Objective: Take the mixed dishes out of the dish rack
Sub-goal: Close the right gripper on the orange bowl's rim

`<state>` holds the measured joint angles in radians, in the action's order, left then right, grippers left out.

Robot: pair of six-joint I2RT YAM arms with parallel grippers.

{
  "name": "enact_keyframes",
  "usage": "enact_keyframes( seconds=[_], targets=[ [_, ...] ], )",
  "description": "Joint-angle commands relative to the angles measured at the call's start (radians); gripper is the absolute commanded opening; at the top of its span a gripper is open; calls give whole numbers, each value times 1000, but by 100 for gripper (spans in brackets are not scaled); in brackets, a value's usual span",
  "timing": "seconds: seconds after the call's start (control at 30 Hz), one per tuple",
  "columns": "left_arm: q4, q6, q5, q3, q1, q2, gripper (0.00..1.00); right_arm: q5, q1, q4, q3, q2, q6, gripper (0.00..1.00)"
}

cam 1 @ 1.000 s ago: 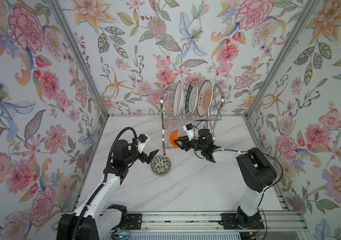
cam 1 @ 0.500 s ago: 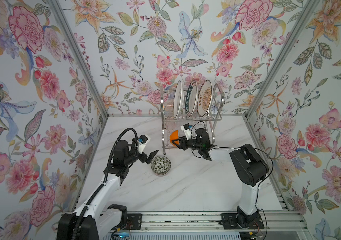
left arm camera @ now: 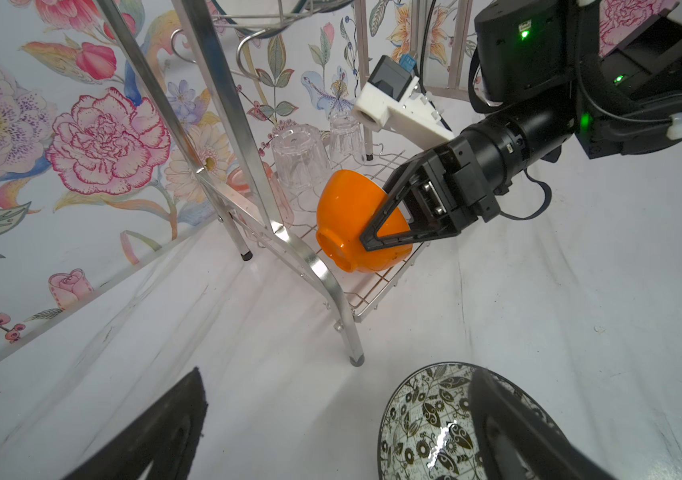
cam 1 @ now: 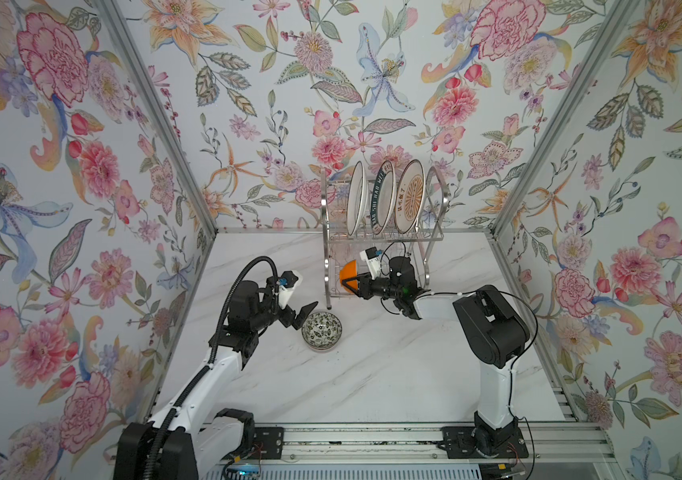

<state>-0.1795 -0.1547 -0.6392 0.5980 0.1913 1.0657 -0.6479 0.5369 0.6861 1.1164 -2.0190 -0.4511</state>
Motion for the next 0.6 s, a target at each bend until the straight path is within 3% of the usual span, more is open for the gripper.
enact_keyframes(
  seconds=[0.0,0.57],
  targets=[
    [0,-20,13,-6,11,6,99,-19,-8,24,29,-22,-16,32],
    [-7,-13,26,5,14,18,99,-67,-32,124,6,-34,-98,18]
  ],
)
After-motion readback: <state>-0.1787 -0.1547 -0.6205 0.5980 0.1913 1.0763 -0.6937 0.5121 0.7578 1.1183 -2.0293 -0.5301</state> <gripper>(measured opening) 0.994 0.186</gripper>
